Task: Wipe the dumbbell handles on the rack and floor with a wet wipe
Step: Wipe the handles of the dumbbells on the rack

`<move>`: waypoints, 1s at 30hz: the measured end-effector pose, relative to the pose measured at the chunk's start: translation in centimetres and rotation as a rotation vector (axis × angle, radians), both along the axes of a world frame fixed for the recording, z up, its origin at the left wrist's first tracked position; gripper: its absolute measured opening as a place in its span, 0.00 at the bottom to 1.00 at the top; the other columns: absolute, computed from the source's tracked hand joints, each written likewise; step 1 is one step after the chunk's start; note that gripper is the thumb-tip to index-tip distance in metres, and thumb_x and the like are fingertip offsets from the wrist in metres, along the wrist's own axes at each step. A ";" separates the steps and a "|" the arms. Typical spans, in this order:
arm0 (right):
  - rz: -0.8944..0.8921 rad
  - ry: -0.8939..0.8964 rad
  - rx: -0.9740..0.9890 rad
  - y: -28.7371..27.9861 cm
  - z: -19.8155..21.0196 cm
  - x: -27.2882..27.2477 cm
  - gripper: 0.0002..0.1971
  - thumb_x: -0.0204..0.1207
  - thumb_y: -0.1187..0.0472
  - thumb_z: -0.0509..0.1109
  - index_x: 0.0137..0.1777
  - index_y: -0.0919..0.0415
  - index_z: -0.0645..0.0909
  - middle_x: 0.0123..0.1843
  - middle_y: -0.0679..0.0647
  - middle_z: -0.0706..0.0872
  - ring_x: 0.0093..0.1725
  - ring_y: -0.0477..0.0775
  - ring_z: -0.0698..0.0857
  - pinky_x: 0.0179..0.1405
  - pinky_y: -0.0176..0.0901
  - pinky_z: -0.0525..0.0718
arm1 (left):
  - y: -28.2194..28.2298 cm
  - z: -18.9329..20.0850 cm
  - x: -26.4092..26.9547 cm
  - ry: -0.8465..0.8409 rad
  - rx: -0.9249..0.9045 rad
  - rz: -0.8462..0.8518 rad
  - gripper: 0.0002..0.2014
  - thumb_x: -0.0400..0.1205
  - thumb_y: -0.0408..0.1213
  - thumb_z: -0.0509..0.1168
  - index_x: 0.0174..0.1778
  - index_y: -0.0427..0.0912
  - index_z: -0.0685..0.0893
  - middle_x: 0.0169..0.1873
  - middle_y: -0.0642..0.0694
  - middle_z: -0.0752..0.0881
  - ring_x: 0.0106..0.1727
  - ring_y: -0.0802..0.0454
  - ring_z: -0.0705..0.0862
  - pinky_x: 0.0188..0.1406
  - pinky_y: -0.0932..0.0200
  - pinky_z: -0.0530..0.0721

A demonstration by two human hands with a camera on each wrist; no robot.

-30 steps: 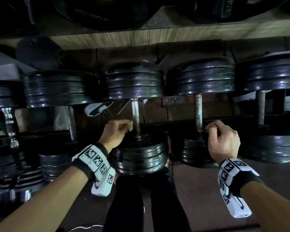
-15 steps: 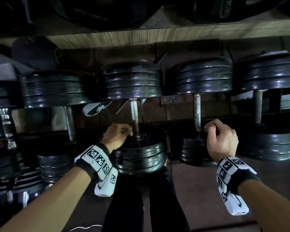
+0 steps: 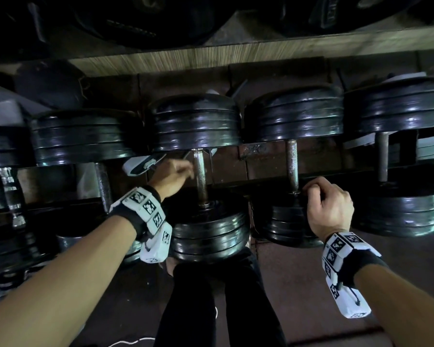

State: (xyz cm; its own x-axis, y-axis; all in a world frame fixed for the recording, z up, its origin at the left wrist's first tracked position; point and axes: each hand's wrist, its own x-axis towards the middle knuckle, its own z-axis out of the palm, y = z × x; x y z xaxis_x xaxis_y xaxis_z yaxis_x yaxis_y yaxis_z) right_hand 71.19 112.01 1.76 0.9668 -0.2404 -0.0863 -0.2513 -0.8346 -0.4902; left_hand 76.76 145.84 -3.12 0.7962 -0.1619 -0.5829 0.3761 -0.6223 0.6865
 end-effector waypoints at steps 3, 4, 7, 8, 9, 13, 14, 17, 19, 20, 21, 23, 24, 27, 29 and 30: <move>-0.011 -0.001 0.006 0.0 0.0 0.0 0.24 0.73 0.48 0.50 0.41 0.60 0.86 0.29 0.43 0.72 0.38 0.68 0.82 0.46 0.54 0.76 | -0.3 -0.8 -3.5 0.145 0.090 -0.101 0.14 0.85 0.30 0.66 0.34 0.48 0.86 0.33 0.55 0.86 0.44 0.52 0.85 0.51 0.57 0.77; -0.013 -0.001 0.010 0.0 0.0 0.0 0.24 0.73 0.48 0.50 0.40 0.60 0.86 0.29 0.43 0.72 0.38 0.68 0.82 0.46 0.54 0.76 | -0.5 -1.1 -4.5 0.164 0.065 -0.036 0.11 0.84 0.31 0.67 0.38 0.47 0.88 0.34 0.57 0.87 0.46 0.53 0.86 0.53 0.59 0.77; -0.014 -0.013 0.017 0.0 0.0 0.0 0.24 0.73 0.49 0.50 0.39 0.60 0.86 0.28 0.42 0.72 0.37 0.67 0.82 0.45 0.55 0.77 | -0.5 -1.4 -5.8 0.149 0.011 0.117 0.14 0.84 0.33 0.68 0.34 0.52 0.87 0.29 0.64 0.86 0.41 0.61 0.83 0.49 0.65 0.74; -0.015 -0.013 0.019 0.1 0.0 0.0 0.24 0.73 0.49 0.50 0.39 0.60 0.86 0.28 0.43 0.73 0.37 0.67 0.82 0.46 0.56 0.78 | -0.5 -1.2 -5.7 0.141 -0.004 0.154 0.15 0.84 0.34 0.68 0.31 0.52 0.86 0.27 0.64 0.86 0.40 0.64 0.82 0.50 0.66 0.73; -0.014 -0.014 0.022 0.1 0.0 0.0 0.24 0.73 0.49 0.50 0.39 0.60 0.86 0.29 0.45 0.75 0.38 0.67 0.83 0.46 0.56 0.78 | -0.5 -0.8 -5.3 0.128 -0.034 0.196 0.15 0.84 0.33 0.68 0.31 0.50 0.86 0.28 0.64 0.86 0.39 0.67 0.83 0.53 0.65 0.73; -0.009 -0.017 0.030 0.1 0.0 -0.1 0.23 0.74 0.50 0.50 0.40 0.60 0.86 0.31 0.47 0.77 0.38 0.66 0.83 0.46 0.57 0.80 | -0.6 0.9 -2.1 -0.033 -0.139 0.431 0.06 0.84 0.32 0.68 0.53 0.40 0.91 0.48 0.53 0.89 0.53 0.57 0.84 0.66 0.58 0.77; -0.010 -0.013 0.029 0.1 -0.1 -0.1 0.23 0.74 0.50 0.50 0.40 0.60 0.86 0.30 0.47 0.77 0.38 0.67 0.83 0.46 0.58 0.80 | -0.7 1.1 -1.2 -0.072 -0.128 0.460 0.07 0.84 0.33 0.68 0.55 0.42 0.90 0.49 0.50 0.89 0.53 0.55 0.85 0.65 0.56 0.78; -0.011 -0.018 0.039 0.0 -0.2 -0.1 0.22 0.75 0.50 0.51 0.41 0.60 0.86 0.31 0.52 0.81 0.39 0.68 0.84 0.45 0.57 0.80 | -1.3 1.2 0.3 -0.088 -0.102 0.404 0.07 0.86 0.34 0.66 0.51 0.50 0.88 0.41 0.54 0.87 0.44 0.64 0.84 0.57 0.66 0.79; -0.010 -0.027 0.043 0.0 -0.2 -0.2 0.23 0.75 0.50 0.51 0.41 0.61 0.86 0.33 0.57 0.85 0.39 0.69 0.84 0.44 0.56 0.79 | -1.4 1.0 -0.1 0.003 -0.027 0.303 0.09 0.87 0.33 0.65 0.58 0.41 0.89 0.47 0.51 0.87 0.49 0.63 0.83 0.55 0.68 0.76; -0.010 -0.030 0.045 0.0 -0.2 -0.2 0.23 0.75 0.50 0.51 0.41 0.61 0.86 0.33 0.58 0.85 0.39 0.70 0.84 0.44 0.56 0.78 | -1.3 0.6 -0.7 0.058 0.008 0.238 0.10 0.86 0.31 0.65 0.59 0.36 0.89 0.50 0.49 0.87 0.52 0.58 0.83 0.56 0.64 0.76; -0.009 -0.033 0.047 0.0 -0.2 -0.2 0.23 0.74 0.50 0.51 0.41 0.61 0.86 0.33 0.58 0.85 0.39 0.69 0.84 0.43 0.56 0.78 | -1.3 0.2 -1.6 0.107 0.029 0.176 0.09 0.86 0.29 0.65 0.55 0.32 0.89 0.48 0.45 0.87 0.50 0.53 0.82 0.54 0.61 0.76; -0.005 -0.031 0.050 -0.1 -0.2 -0.2 0.23 0.75 0.49 0.50 0.41 0.61 0.86 0.31 0.55 0.83 0.38 0.68 0.83 0.44 0.56 0.79 | -1.5 -0.3 -3.5 0.176 0.063 0.100 0.09 0.85 0.27 0.65 0.43 0.34 0.90 0.41 0.40 0.88 0.44 0.50 0.81 0.45 0.61 0.73; -0.004 -0.024 0.052 -0.1 -0.2 -0.2 0.24 0.74 0.49 0.50 0.40 0.60 0.86 0.31 0.52 0.81 0.38 0.67 0.83 0.44 0.56 0.79 | -1.7 -0.5 -4.2 0.183 0.095 0.086 0.11 0.85 0.29 0.65 0.37 0.39 0.88 0.40 0.39 0.89 0.43 0.50 0.82 0.42 0.62 0.71; -0.014 -0.009 0.053 -0.2 -0.3 -0.1 0.23 0.74 0.49 0.50 0.40 0.59 0.85 0.30 0.50 0.80 0.37 0.66 0.83 0.46 0.57 0.80 | -2.2 0.2 -4.8 0.135 0.223 0.072 0.16 0.85 0.33 0.64 0.30 0.48 0.84 0.39 0.43 0.91 0.44 0.50 0.86 0.39 0.63 0.71; -0.022 0.002 0.061 -0.1 -0.1 -0.1 0.23 0.74 0.48 0.50 0.39 0.59 0.85 0.30 0.54 0.83 0.37 0.67 0.84 0.45 0.58 0.80 | -2.4 1.3 -5.2 0.094 0.264 0.126 0.13 0.84 0.33 0.65 0.35 0.47 0.89 0.41 0.48 0.92 0.47 0.51 0.88 0.40 0.67 0.72; -0.030 0.018 0.067 0.0 0.0 -0.1 0.23 0.74 0.48 0.50 0.39 0.59 0.85 0.31 0.55 0.84 0.38 0.68 0.84 0.46 0.58 0.80 | -2.5 2.1 -5.6 0.078 0.263 0.172 0.11 0.84 0.33 0.66 0.41 0.46 0.92 0.44 0.49 0.92 0.49 0.52 0.88 0.42 0.71 0.72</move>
